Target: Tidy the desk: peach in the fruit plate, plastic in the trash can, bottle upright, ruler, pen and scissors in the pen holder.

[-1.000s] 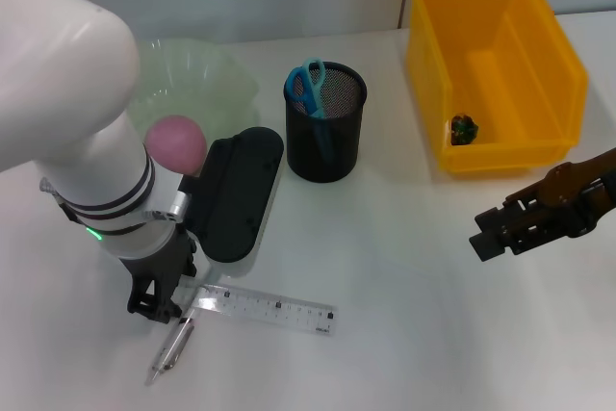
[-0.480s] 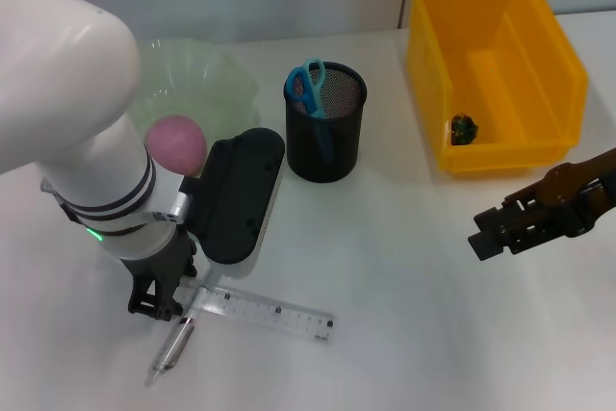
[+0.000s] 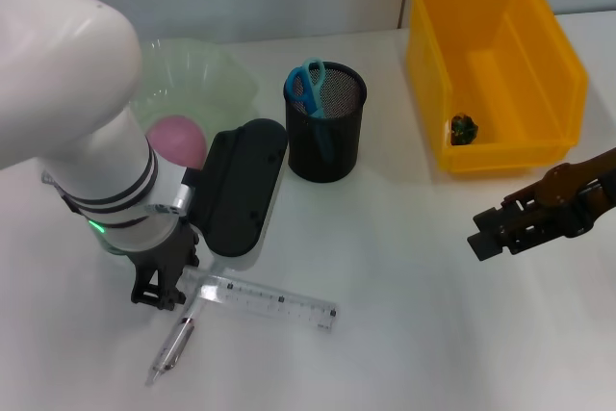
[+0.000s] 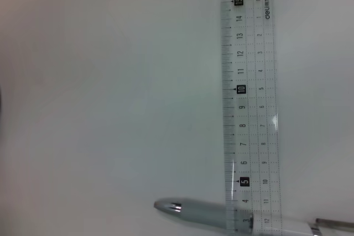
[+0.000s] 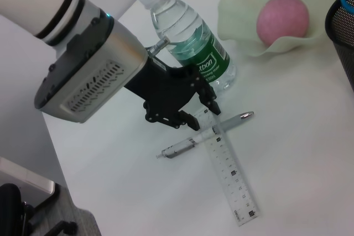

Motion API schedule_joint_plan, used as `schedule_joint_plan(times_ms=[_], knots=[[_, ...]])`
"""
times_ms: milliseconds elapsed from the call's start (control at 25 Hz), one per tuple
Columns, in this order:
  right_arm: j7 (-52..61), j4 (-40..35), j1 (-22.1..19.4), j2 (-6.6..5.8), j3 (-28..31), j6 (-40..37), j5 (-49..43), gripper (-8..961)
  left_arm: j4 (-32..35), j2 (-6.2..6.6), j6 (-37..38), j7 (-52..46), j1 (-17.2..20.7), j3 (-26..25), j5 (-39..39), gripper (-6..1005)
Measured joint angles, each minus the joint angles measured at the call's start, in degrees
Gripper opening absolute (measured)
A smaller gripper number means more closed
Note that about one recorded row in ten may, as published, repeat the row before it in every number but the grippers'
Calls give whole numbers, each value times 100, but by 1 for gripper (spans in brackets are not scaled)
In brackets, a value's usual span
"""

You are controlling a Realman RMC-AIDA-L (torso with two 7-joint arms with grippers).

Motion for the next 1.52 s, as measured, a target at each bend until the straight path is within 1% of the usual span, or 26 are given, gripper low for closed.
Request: schedule_joint_plan(times_ms=[480, 600, 680, 720, 920, 1000, 1120, 1440, 1520], knots=[[-82, 139, 4, -37, -52, 81, -8, 532, 315, 0, 229, -89, 2, -107, 168, 392], [-83, 166, 6, -44, -124, 84, -10, 532, 405, 0, 345, -91, -5, -255, 171, 392], [-83, 183, 8, -46, -145, 88, -11, 532, 405, 0, 345, -91, -5, -255, 171, 393], [-83, 190, 9, -52, -146, 95, -13, 532, 504, 0, 430, -91, -10, -361, 175, 393], [-105, 204, 9, -62, -149, 100, -16, 532, 556, 0, 470, -91, -7, -398, 175, 393], [-128, 204, 9, -63, -150, 100, -21, 532, 682, 4, 670, -92, -21, -673, 174, 393], [-141, 204, 9, -63, -150, 100, -55, 532, 806, 7, 772, -92, -26, -767, 173, 394], [-208, 291, 2, -56, -174, 136, -91, 532, 933, 8, 927, -190, -41, -816, 230, 394], [-229, 359, 3, -60, -277, 200, -96, 531, 950, 3, 946, -211, -54, -799, 258, 394]])
